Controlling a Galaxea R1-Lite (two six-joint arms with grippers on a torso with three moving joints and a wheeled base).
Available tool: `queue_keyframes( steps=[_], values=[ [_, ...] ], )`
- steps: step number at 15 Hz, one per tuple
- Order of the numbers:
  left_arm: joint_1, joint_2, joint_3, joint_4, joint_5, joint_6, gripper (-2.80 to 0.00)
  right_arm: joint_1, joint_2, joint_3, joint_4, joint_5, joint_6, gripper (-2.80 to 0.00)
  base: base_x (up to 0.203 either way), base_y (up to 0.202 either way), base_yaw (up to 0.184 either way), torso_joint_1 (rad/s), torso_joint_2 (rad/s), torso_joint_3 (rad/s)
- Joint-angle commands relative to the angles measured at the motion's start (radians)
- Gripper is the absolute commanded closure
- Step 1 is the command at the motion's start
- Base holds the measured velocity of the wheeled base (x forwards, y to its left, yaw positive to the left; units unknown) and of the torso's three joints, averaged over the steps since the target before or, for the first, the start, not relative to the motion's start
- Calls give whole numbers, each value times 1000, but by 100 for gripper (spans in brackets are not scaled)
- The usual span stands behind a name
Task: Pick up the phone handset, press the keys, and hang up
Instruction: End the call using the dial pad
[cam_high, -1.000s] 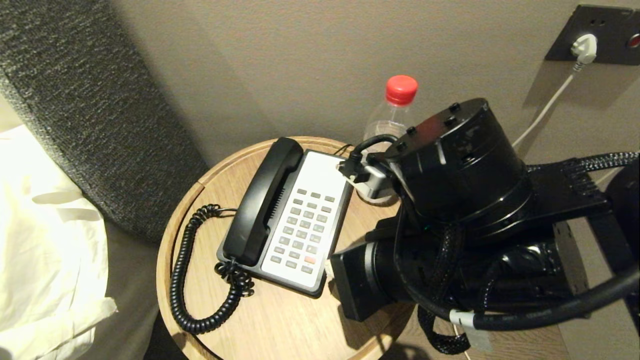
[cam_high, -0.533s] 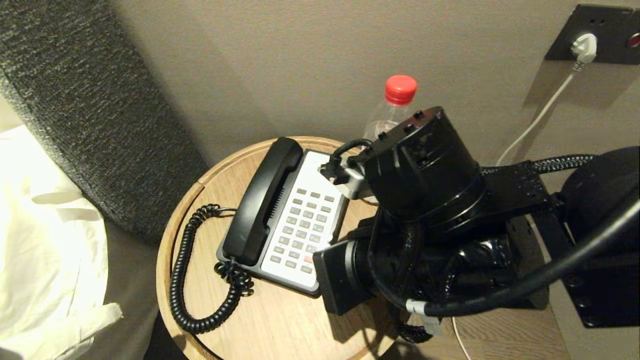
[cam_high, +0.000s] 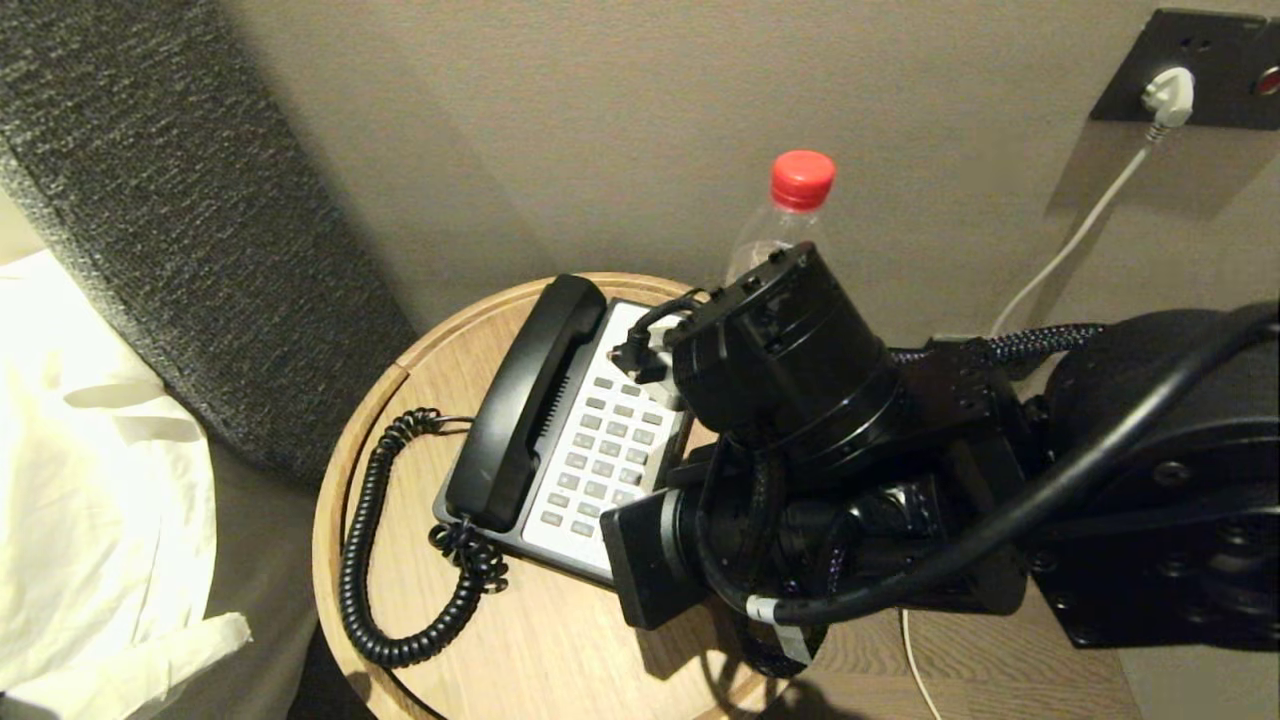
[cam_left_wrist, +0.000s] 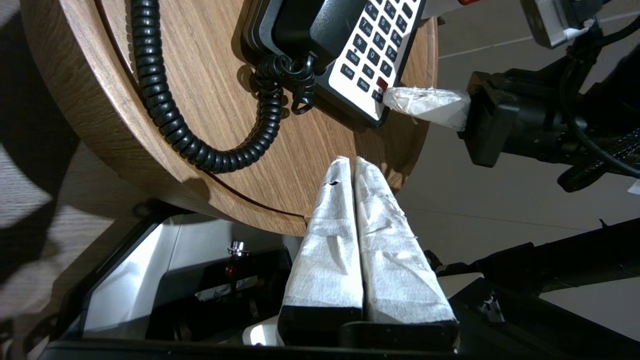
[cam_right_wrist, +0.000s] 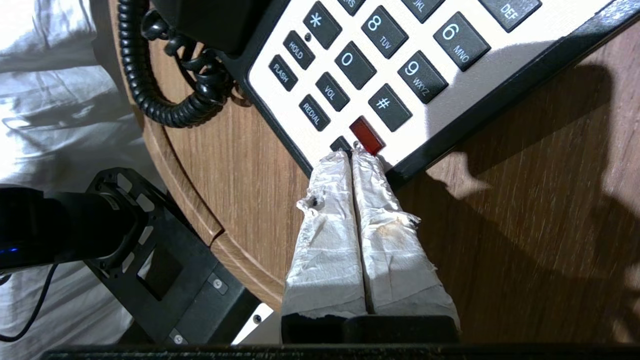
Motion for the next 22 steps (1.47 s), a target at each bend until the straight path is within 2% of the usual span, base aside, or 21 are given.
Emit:
queue_keyframes(
  steps=[1, 5, 22],
  values=[
    [-1, 5, 6, 1, 0, -5, 0, 1, 11, -2, 1, -1, 2, 0, 0, 0, 0, 0, 0, 0],
    [0, 0, 7, 1, -20, -6, 0, 0, 24, -1, 1, -3, 1, 0, 0, 0, 0, 0, 0, 0],
    [0, -7, 21, 1, -23, -5, 0, 0, -25, 2, 2, -4, 5, 0, 0, 0, 0, 0, 0, 0]
  ],
)
